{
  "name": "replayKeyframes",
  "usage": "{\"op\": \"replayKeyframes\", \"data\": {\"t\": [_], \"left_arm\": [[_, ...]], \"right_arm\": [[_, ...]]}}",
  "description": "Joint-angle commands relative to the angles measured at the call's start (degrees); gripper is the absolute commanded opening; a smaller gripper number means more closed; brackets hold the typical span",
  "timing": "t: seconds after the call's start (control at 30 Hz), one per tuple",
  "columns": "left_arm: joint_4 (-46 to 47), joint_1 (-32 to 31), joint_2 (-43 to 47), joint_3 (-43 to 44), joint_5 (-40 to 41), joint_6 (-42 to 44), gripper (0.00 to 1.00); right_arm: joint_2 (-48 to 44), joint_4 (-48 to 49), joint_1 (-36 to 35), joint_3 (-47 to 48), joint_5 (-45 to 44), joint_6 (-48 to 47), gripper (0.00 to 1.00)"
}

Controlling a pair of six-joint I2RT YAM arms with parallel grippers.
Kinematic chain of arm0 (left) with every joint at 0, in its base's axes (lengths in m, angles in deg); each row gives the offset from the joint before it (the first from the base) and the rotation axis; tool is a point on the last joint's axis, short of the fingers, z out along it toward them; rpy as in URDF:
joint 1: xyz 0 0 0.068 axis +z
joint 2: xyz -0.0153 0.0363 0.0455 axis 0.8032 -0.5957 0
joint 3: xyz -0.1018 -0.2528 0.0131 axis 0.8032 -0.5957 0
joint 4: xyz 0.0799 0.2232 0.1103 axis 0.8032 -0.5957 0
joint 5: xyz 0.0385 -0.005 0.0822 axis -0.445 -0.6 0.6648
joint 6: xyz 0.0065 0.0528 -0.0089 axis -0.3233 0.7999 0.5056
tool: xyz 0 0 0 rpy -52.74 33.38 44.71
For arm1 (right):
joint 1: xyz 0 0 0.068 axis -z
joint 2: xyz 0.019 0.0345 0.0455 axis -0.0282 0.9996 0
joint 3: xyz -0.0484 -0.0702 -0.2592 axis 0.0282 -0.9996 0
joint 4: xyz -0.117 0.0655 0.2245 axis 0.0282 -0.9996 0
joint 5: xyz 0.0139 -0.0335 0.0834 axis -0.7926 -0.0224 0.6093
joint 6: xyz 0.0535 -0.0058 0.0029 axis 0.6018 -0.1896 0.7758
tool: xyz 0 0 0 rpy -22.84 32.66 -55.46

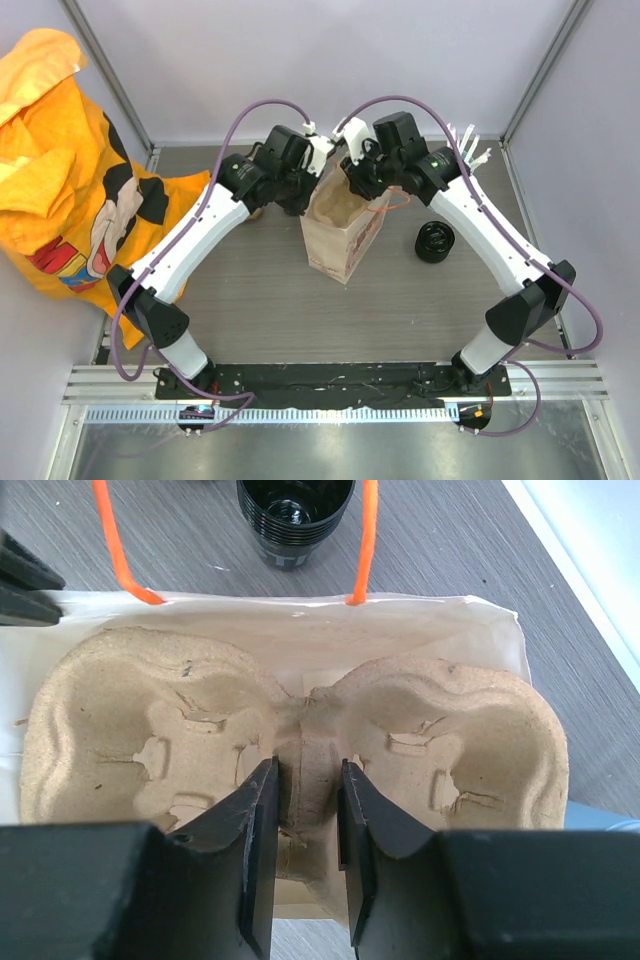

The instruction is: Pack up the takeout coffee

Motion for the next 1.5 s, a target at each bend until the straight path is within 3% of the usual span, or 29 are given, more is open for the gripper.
{"op": "replayKeyframes", "data": {"t": [0.0, 0.8, 1.03, 1.17, 1.47], "left_arm": [[7.33, -1.41, 0.63, 2.84, -3.45, -0.11, 0.12], [9.62, -1.41, 0.72, 2.31, -3.8, -0.81, 0.13], [11.02, -0.71, 2.21, 1.78, -3.09, -2.57, 0.13], [11.37, 0.44, 3.53, 2.75, -8.8, -2.75, 0.35], [10.76, 1.4, 7.3, 2.75, -17.93, -0.73, 0.56]], "right_arm": [[2.67, -4.09, -6.23, 0.79, 4.87, -7.27, 0.29], [6.1, -6.55, -10.89, 0.62, -0.15, -15.53, 0.29], [2.42, -1.89, -10.89, -4.82, 1.0, -14.3, 0.29], [2.15, -1.54, -10.19, -4.84, 2.49, -12.9, 0.28], [2.32, -1.54, -7.37, -2.02, 6.44, -10.44, 0.28]]}}
